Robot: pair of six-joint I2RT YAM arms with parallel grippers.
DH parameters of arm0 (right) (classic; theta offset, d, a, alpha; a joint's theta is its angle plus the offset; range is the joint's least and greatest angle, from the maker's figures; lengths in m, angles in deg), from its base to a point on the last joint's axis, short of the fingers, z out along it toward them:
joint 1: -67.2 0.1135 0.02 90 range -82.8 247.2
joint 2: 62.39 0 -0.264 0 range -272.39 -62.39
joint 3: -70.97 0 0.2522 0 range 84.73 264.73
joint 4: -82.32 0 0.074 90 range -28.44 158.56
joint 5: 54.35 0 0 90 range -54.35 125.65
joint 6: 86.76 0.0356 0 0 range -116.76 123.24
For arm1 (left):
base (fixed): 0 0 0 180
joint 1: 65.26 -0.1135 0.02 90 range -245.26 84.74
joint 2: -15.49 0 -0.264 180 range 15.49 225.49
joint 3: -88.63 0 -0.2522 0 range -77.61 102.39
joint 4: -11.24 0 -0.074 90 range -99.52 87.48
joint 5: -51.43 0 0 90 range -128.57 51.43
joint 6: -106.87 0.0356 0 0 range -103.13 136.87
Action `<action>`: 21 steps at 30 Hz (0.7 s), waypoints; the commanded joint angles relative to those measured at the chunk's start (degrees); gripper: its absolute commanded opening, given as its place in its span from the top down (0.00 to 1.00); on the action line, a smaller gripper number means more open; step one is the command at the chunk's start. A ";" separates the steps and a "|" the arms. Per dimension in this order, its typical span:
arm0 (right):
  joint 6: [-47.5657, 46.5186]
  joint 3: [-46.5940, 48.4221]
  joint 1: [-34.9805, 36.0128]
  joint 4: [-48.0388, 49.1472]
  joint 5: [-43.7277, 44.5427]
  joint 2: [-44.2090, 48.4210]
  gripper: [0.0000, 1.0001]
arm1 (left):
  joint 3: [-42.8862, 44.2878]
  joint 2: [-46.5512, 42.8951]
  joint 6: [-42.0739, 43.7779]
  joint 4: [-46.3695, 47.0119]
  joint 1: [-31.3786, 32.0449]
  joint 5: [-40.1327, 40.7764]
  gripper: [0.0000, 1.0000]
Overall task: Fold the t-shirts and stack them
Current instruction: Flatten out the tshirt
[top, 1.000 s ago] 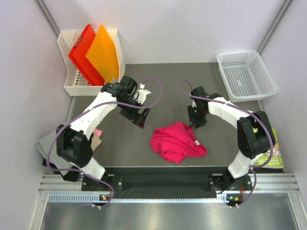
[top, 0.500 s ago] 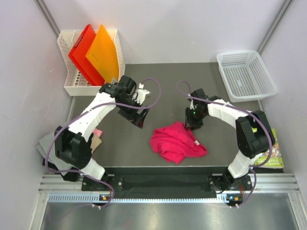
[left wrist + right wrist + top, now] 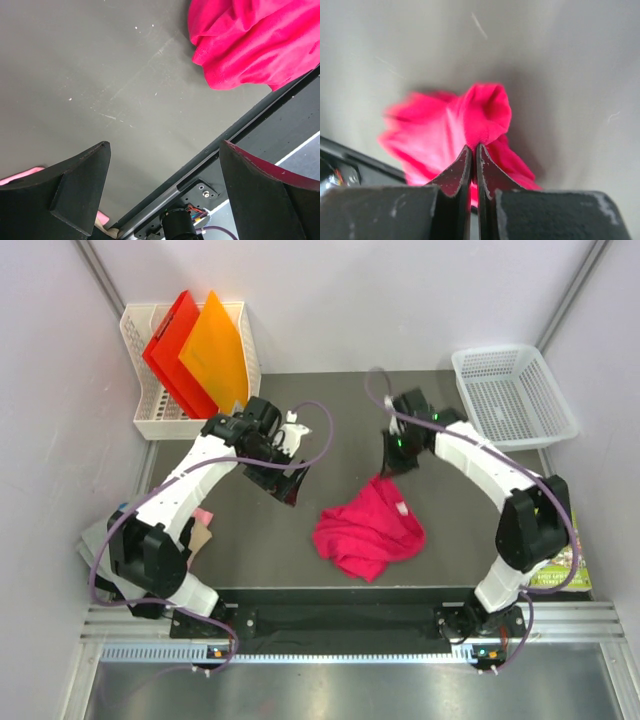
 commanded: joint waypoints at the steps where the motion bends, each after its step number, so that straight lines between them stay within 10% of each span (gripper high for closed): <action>1: -5.73 26.16 9.16 -4.69 11.17 11.64 1.00 | 2.29 -2.67 -1.28 0.72 0.08 -0.58 0.05; 6: -6.71 35.43 22.35 -7.15 28.56 15.15 1.00 | 2.11 -2.58 -2.86 1.07 0.08 -2.43 0.05; 21: -3.72 26.98 22.36 -16.65 44.48 23.08 1.00 | -1.04 1.20 -5.60 4.06 4.72 -7.35 0.06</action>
